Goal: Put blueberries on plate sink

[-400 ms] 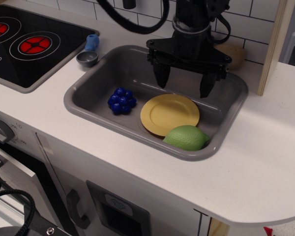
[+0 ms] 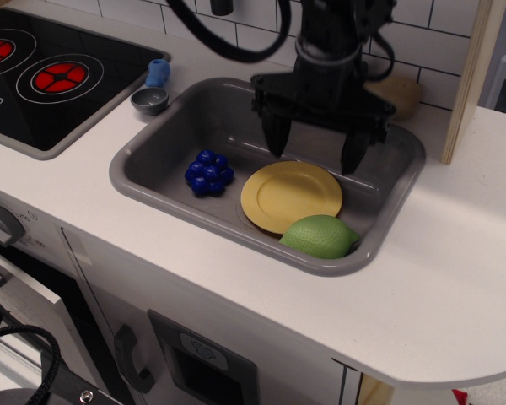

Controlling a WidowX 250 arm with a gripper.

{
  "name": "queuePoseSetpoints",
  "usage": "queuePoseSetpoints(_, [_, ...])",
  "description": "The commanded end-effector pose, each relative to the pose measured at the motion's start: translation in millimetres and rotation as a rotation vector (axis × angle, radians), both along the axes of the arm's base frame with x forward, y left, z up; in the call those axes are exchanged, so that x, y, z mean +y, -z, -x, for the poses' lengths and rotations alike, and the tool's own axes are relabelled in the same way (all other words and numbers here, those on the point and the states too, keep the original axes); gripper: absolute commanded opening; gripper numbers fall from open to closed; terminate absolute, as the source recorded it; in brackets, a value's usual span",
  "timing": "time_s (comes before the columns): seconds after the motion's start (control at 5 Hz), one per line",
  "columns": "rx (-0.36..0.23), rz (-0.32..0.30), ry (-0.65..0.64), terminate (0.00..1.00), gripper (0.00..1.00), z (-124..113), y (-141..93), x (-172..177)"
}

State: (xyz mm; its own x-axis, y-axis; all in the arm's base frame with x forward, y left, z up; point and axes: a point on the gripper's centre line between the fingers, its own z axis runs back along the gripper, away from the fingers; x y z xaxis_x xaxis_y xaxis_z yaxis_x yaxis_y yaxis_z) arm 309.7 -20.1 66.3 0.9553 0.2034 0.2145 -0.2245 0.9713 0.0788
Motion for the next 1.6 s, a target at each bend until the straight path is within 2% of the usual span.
queuePoseSetpoints(0.0, [0.007,0.019,-0.378,0.0,1.0,-9,5,37])
queuePoseSetpoints(0.2, [-0.067,-0.002,-0.475,0.0,1.0,-12,13,61])
queuePoseSetpoints(0.4, [-0.088,-0.021,-0.552,0.0,1.0,-7,17,83])
queuePoseSetpoints(0.6, [-0.129,0.021,-0.636,0.0,1.0,-2,19,97])
queuePoseSetpoints(0.8, [-0.119,0.044,-0.78,0.0,1.0,-7,22,103])
queuePoseSetpoints(1.0, [-0.089,0.042,-0.856,0.0,1.0,-6,32,106])
queuePoseSetpoints(1.4, [-0.14,0.08,-0.896,0.0,1.0,-7,54,116])
